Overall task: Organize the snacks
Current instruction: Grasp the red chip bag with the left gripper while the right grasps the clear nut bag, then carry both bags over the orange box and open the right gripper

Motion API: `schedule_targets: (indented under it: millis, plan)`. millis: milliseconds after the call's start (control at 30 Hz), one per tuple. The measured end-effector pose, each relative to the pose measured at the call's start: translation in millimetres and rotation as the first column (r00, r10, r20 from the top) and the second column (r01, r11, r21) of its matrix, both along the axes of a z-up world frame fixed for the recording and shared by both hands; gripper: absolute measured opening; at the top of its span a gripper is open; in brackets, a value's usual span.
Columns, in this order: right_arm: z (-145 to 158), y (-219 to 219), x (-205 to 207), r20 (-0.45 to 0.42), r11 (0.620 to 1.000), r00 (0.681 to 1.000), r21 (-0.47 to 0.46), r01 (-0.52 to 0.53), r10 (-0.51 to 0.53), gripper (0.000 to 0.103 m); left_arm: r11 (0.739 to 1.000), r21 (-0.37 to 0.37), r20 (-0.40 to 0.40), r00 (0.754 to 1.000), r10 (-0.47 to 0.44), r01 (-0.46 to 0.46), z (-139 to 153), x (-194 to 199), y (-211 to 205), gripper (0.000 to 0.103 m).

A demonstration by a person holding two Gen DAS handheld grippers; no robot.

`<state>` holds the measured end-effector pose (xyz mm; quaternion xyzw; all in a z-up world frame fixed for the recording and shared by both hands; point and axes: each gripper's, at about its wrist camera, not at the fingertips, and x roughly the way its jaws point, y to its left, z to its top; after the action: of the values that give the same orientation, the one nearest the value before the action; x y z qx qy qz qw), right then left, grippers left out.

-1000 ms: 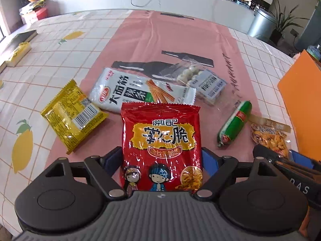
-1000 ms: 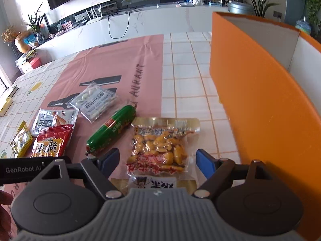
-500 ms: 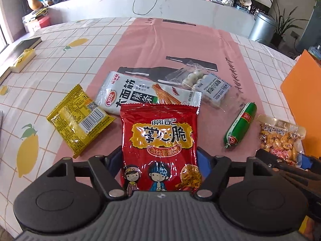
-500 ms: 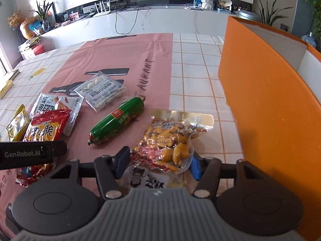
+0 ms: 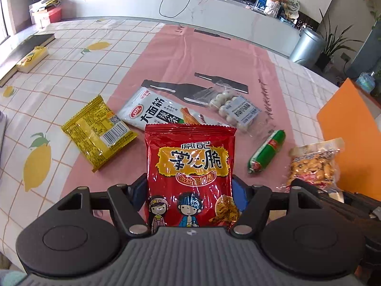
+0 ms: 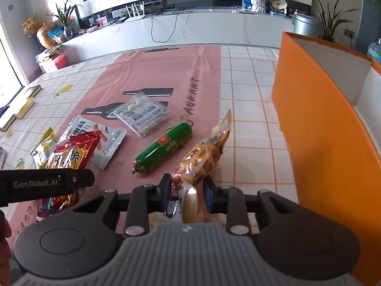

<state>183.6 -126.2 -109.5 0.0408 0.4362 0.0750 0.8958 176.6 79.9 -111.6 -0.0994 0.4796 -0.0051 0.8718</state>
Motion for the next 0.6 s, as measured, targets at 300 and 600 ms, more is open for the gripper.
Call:
schedule_targets:
  millis: [300, 600]
  plan:
    - [33, -6, -32, 0.063, 0.999, 0.998, 0.028, -0.016, 0.014, 0.017, 0.999, -0.039, 0.063, 0.998, -0.012, 0.015, 37, -25, -5, 0.080]
    - [79, -24, -71, 0.160, 0.997, 0.987, 0.075, -0.030, 0.017, 0.015, 0.997, -0.057, 0.134, 0.990, -0.035, 0.043, 76, -53, -24, 0.080]
